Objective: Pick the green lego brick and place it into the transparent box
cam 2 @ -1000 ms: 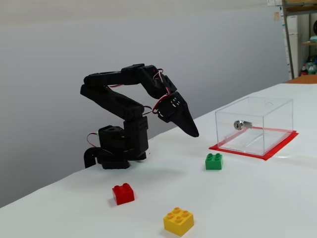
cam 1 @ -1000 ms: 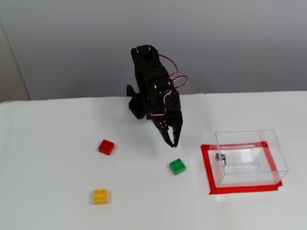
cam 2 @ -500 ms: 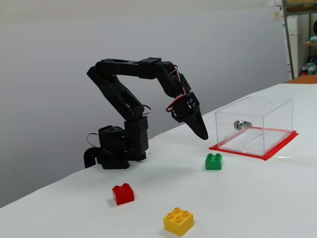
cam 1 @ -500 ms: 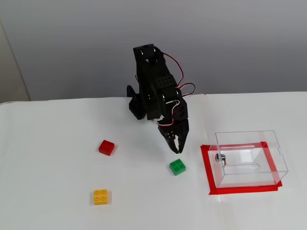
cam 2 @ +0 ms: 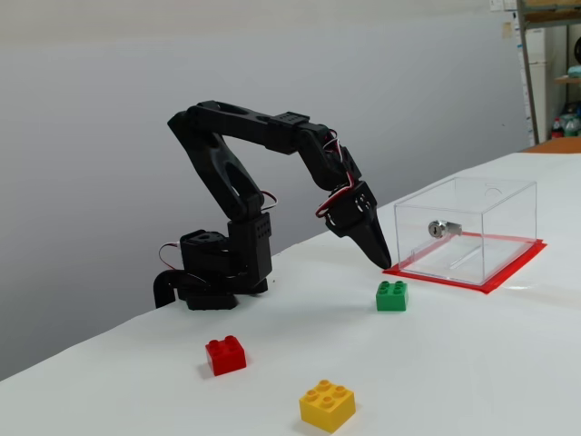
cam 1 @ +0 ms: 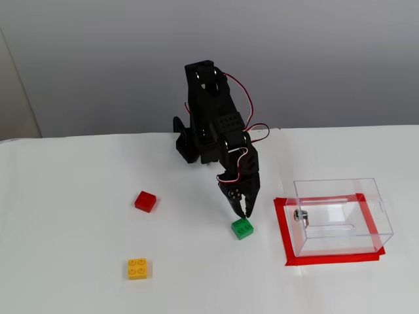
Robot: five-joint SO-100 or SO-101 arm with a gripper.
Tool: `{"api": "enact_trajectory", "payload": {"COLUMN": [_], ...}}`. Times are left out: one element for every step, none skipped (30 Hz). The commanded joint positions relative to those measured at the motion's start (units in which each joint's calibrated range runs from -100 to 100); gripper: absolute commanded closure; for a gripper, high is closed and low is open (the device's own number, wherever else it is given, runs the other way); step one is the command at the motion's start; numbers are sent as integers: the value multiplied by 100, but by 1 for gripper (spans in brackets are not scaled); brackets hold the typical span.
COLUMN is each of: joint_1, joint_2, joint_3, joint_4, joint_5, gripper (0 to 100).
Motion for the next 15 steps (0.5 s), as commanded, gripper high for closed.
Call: {"api": "enact_trajectory", "payload": {"joint_1": [-7, -7, -7, -7, -7, -7, -7, -7, -7, -15, -15, -15, -22, -37, -96], "joint_2": [16, 41, 67, 100, 126, 151, 177, 194, 211, 228, 253, 279, 296, 321, 347], "joint_3": [-265, -265, -265, -265, -265, -265, -265, -265, -265, -265, -265, -265, -265, -265, -265], "joint_4": [-75, -75, -84, -84, -119, -171, -250, -337, -424, -519, -598, -676, -728, -772, -780], "joint_5": [6, -10, -15, -15, -15, -10, 11, 16, 16, 16, 16, 16, 16, 16, 16], "gripper": [91, 87, 83, 79, 75, 72, 70, 68, 67, 66, 66, 66, 66, 66, 66]}}
